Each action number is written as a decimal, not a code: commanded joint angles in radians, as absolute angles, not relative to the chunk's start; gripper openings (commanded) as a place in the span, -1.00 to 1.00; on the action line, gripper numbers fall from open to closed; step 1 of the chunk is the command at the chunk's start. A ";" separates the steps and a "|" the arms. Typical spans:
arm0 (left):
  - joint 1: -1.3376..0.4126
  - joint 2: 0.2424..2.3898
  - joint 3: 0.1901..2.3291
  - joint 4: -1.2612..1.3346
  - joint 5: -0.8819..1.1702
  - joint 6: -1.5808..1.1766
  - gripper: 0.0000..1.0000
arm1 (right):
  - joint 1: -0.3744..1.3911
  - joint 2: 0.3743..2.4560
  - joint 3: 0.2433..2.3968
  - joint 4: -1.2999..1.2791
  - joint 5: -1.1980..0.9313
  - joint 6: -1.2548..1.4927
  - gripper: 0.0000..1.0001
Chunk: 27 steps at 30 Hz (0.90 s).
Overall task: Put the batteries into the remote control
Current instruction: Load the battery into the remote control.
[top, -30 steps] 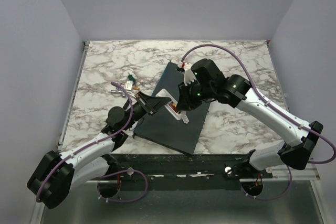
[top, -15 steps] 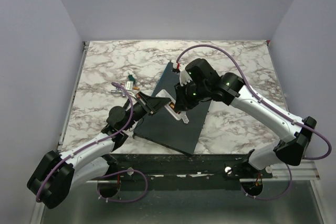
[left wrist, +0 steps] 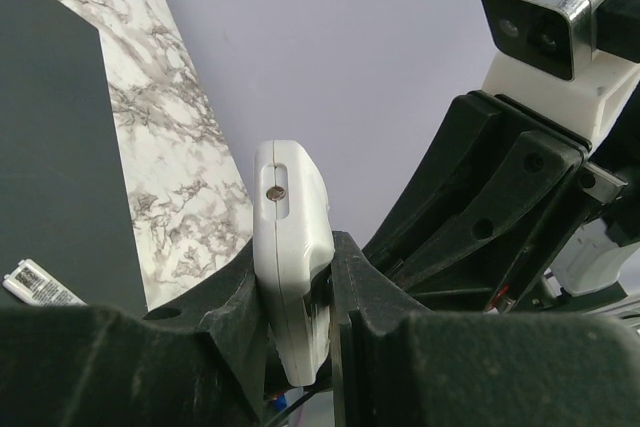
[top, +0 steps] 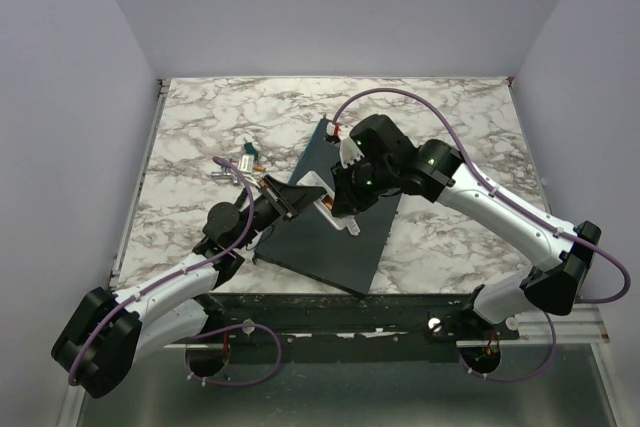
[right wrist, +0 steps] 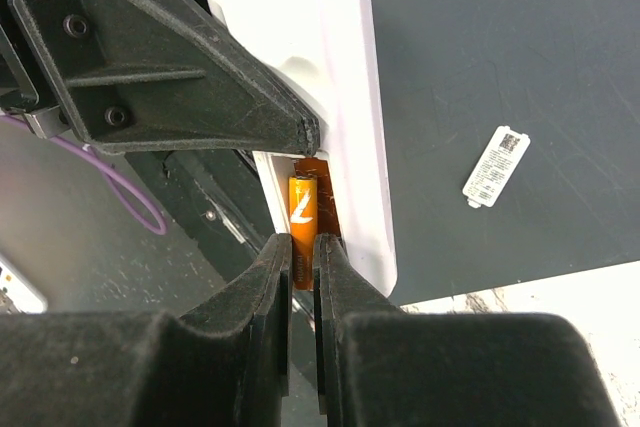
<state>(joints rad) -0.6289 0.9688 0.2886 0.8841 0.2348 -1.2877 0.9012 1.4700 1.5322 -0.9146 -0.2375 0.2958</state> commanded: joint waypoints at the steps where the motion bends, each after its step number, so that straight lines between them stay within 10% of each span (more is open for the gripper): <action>1: -0.633 0.976 0.295 0.966 0.219 -1.300 -1.00 | 0.907 1.483 1.538 -0.936 -0.199 0.271 -0.93; 27: -0.633 1.000 0.279 1.022 0.221 -1.328 -1.00 | 0.907 1.485 1.517 -0.860 -0.173 0.269 -0.58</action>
